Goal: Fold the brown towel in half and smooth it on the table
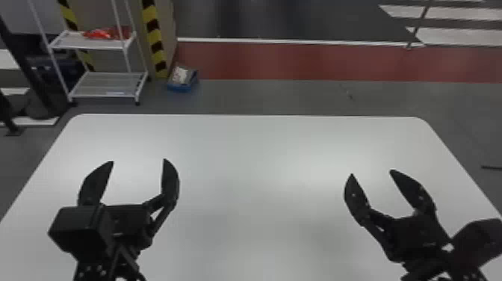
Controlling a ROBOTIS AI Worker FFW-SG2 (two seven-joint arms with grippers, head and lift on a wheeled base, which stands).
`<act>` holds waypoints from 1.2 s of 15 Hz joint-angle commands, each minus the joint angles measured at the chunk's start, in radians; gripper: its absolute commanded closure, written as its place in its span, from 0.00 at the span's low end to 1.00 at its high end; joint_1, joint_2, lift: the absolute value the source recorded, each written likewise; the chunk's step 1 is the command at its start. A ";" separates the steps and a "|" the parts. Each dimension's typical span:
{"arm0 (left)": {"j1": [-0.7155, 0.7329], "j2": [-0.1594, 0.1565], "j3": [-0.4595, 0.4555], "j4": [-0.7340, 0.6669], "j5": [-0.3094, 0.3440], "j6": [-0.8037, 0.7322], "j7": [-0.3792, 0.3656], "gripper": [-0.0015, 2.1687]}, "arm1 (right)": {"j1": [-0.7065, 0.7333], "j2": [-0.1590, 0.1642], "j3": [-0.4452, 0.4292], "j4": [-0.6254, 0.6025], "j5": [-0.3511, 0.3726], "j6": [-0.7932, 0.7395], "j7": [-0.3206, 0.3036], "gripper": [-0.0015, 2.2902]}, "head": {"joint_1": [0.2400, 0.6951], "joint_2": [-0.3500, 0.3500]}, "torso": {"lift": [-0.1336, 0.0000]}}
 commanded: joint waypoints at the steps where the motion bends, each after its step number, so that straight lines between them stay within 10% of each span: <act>1: 0.003 0.002 0.001 -0.001 0.001 -0.003 0.001 0.03 | -0.002 0.000 0.001 0.001 -0.010 0.009 0.000 0.06 | 1.00 0.43 | 0.10; 18: 0.014 0.000 -0.006 -0.013 -0.007 -0.018 0.017 0.03 | 0.010 0.004 -0.002 -0.010 -0.056 0.055 -0.008 0.06 | 1.00 0.43 | 0.10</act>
